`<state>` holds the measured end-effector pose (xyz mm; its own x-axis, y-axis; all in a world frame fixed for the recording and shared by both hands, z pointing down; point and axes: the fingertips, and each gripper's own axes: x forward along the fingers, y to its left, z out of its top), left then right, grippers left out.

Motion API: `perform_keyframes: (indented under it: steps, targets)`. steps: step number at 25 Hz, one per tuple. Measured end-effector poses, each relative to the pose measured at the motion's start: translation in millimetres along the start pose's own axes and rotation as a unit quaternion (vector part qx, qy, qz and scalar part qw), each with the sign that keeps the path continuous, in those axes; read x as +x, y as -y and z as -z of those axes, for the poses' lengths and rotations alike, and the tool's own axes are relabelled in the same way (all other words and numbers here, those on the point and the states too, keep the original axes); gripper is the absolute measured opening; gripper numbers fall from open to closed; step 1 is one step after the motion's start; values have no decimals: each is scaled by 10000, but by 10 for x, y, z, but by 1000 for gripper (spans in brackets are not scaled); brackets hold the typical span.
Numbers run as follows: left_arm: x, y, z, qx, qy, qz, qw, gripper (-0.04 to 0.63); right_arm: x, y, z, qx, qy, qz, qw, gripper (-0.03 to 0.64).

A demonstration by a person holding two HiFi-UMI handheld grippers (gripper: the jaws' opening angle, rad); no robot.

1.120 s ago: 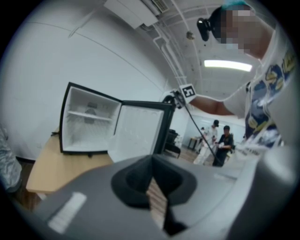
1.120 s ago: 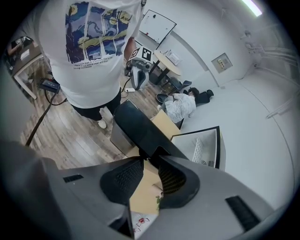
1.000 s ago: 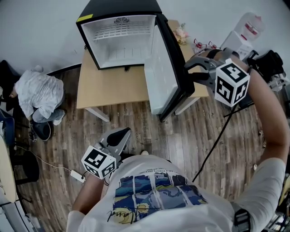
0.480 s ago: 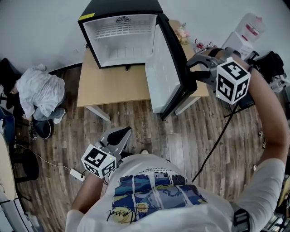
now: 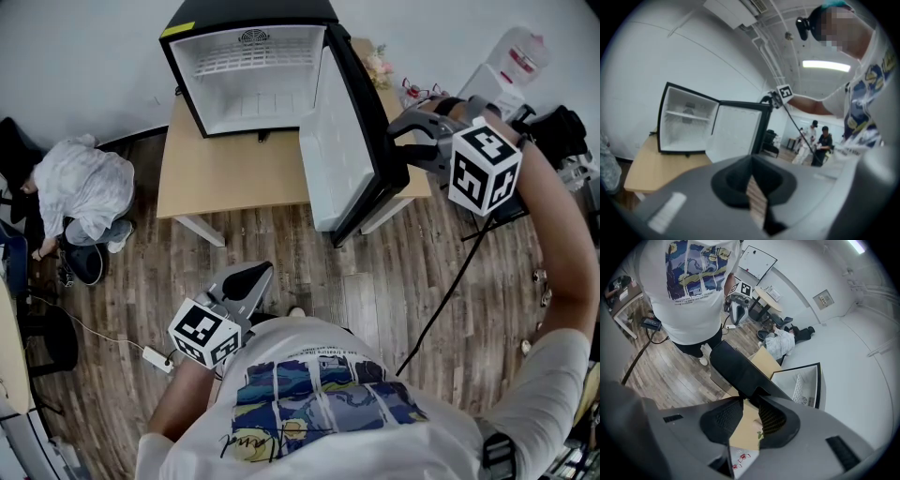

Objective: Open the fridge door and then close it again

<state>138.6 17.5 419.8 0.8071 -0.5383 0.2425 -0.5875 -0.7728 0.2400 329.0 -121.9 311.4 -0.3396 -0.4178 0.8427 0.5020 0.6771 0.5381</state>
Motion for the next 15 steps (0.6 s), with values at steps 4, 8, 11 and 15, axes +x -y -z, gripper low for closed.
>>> perform_keyframes:
  steps: [4, 8, 11, 15]
  targets:
    - [-1, -4, -1, 7, 7, 5, 10000, 9, -3, -2, -8, -14, -5, -13, 10000, 80]
    - [9, -5, -1, 2, 0, 13, 10000, 9, -11, 0, -10, -23, 3, -28, 10000, 80]
    - [22, -2, 4, -11, -6, 29, 10000, 9, -16, 0, -12, -37, -1, -33, 10000, 80]
    - [40, -4, -5, -25, 4, 70, 10000, 9, -8, 6, -9, -65, -7, -25, 10000, 80]
